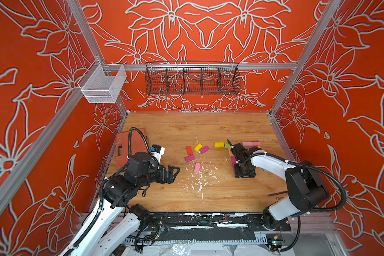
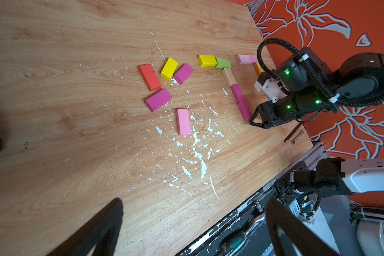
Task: Assemble the number 7 with building blocks
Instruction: Adjust the building block at the center of the board.
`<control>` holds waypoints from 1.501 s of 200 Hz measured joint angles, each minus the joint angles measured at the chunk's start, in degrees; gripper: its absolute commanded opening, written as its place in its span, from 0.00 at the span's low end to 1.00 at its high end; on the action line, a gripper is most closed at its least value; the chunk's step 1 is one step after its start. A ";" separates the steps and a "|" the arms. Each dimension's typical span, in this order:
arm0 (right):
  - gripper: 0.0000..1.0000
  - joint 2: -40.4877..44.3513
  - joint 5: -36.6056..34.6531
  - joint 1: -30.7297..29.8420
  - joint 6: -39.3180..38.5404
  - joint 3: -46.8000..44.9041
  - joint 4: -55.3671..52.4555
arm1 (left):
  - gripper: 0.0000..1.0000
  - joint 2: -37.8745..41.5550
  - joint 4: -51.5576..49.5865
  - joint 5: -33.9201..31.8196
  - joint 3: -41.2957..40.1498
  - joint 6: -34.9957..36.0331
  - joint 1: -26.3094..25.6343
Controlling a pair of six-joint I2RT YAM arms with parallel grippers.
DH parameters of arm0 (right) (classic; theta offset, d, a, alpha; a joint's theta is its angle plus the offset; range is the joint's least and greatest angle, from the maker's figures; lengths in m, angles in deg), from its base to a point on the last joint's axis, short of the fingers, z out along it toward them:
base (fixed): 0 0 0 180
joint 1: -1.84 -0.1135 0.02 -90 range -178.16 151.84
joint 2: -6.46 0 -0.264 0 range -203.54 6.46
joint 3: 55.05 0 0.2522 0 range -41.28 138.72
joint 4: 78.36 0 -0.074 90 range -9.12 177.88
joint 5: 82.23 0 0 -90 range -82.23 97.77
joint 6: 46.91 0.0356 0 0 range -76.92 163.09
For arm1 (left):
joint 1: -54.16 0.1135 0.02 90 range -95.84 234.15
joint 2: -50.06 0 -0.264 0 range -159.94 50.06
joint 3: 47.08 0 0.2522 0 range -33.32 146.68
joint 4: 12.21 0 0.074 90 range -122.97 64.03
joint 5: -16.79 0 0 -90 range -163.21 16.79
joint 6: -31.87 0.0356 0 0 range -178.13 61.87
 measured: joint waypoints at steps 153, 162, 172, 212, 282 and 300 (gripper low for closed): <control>0.57 -1.62 -1.51 0.17 -0.48 0.74 0.90 | 0.97 -0.07 0.00 -0.39 0.00 -0.02 0.00; 0.57 -1.77 -1.55 0.22 -0.63 0.87 0.92 | 0.97 -0.09 0.00 -0.39 0.00 -0.02 0.00; 0.57 -1.97 -1.53 0.33 -0.76 1.09 0.90 | 0.97 -0.13 -0.02 -0.39 0.00 -0.02 0.00; 0.57 -2.36 -1.53 0.70 -1.33 1.46 1.09 | 0.97 -0.50 -0.02 -0.46 0.00 -0.02 0.00; 0.57 -2.51 -0.94 1.18 -3.58 2.40 0.83 | 0.97 -0.92 -0.02 -0.72 0.00 -0.02 0.00; 0.57 -1.11 0.04 1.44 -5.20 3.72 -0.61 | 0.97 -0.92 -0.02 -0.85 0.00 -0.02 0.00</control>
